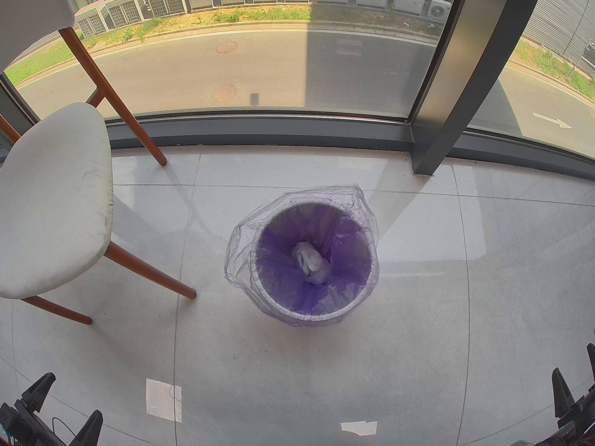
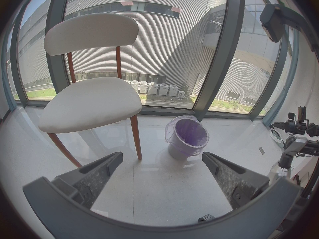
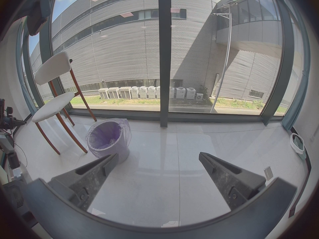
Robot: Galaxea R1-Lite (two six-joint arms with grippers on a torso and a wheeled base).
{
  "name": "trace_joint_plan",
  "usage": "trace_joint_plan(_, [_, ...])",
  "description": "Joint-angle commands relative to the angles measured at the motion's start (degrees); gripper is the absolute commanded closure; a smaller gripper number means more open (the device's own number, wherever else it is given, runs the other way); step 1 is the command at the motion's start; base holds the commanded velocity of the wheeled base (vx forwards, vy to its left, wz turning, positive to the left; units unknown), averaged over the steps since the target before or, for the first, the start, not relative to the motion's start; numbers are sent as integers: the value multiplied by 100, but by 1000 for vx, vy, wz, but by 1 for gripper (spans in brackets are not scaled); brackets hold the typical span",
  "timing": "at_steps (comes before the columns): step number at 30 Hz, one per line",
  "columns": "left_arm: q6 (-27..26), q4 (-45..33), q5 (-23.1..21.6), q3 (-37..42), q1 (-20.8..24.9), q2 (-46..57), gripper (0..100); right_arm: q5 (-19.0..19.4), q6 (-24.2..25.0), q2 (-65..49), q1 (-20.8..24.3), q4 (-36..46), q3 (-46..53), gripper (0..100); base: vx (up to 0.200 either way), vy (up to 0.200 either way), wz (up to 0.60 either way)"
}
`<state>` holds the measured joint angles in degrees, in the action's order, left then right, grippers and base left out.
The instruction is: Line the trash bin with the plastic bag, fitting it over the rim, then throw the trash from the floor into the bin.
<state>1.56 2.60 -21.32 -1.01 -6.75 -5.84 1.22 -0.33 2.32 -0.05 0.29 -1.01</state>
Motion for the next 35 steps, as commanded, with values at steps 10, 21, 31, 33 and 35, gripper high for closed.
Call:
trace_joint_plan(10, [108,4,-443,66,869,294,0,-8,-2,-214,-4,-12,92,0,0,0,0])
trace_joint_plan(21, [371,-22,1675,57,640,514,0,1,-20,-214,-13,-12,92,0,0,0,0])
trace_joint_plan(31, [-218,-356,2071,66,667,549,0,-34,-11,-214,-13,-12,92,0,0,0,0])
trace_joint_plan(33, [-297,-427,1877,31,684,549,0,-43,-11,-214,-13,-12,92,0,0,0,0])
trace_joint_plan(35, [-297,-418,1912,40,684,549,0,-69,7,-214,-13,-3,84,0,0,0,0])
